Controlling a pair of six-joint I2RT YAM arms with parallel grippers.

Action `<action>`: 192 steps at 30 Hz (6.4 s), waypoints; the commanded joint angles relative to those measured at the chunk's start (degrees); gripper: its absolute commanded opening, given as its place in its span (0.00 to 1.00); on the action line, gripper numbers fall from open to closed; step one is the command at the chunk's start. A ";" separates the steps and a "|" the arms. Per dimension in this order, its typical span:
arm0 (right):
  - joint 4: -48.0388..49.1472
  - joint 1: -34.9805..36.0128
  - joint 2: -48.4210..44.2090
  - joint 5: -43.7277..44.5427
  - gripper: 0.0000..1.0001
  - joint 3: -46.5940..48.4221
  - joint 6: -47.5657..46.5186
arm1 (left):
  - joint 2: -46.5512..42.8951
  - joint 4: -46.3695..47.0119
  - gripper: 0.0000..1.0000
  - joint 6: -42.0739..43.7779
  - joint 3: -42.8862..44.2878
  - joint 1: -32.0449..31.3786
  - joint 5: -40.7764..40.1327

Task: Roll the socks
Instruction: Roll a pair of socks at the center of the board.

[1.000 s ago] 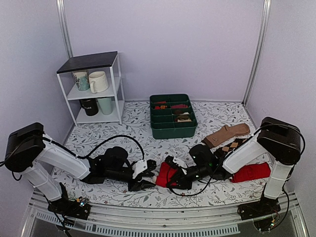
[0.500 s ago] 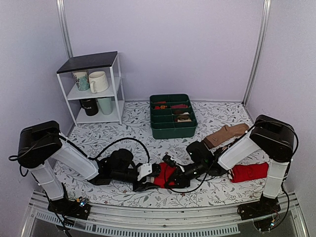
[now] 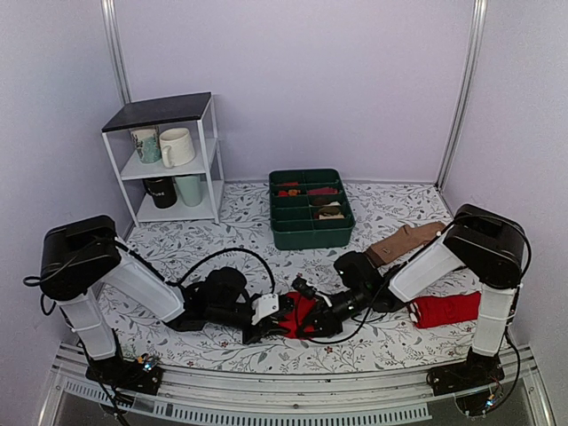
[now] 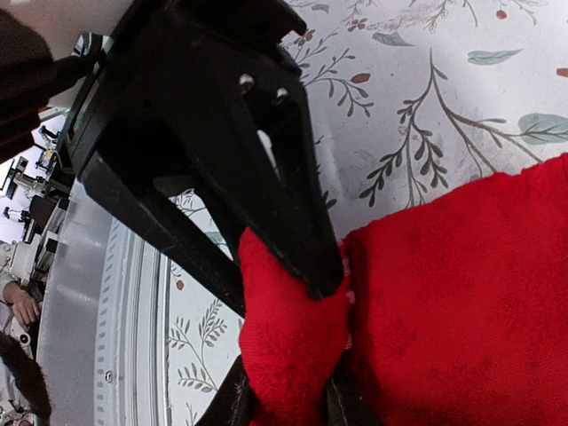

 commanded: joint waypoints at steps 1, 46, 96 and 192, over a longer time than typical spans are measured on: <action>-15.72 0.88 6.22 5.28 0.20 -2.10 -0.91 | 3.29 -5.15 0.02 -0.65 2.97 -0.82 2.00; 3.88 17.34 -13.51 43.89 0.53 -10.66 -25.45 | 6.28 -38.15 0.00 -21.36 12.19 5.69 11.66; -19.16 2.33 3.40 9.55 0.19 -1.99 -0.32 | -4.23 -2.03 0.97 -4.51 -2.51 -0.45 -0.35; -13.15 13.39 -0.49 36.34 0.15 -0.93 -14.55 | -4.63 -24.36 0.19 -16.09 3.83 9.13 10.06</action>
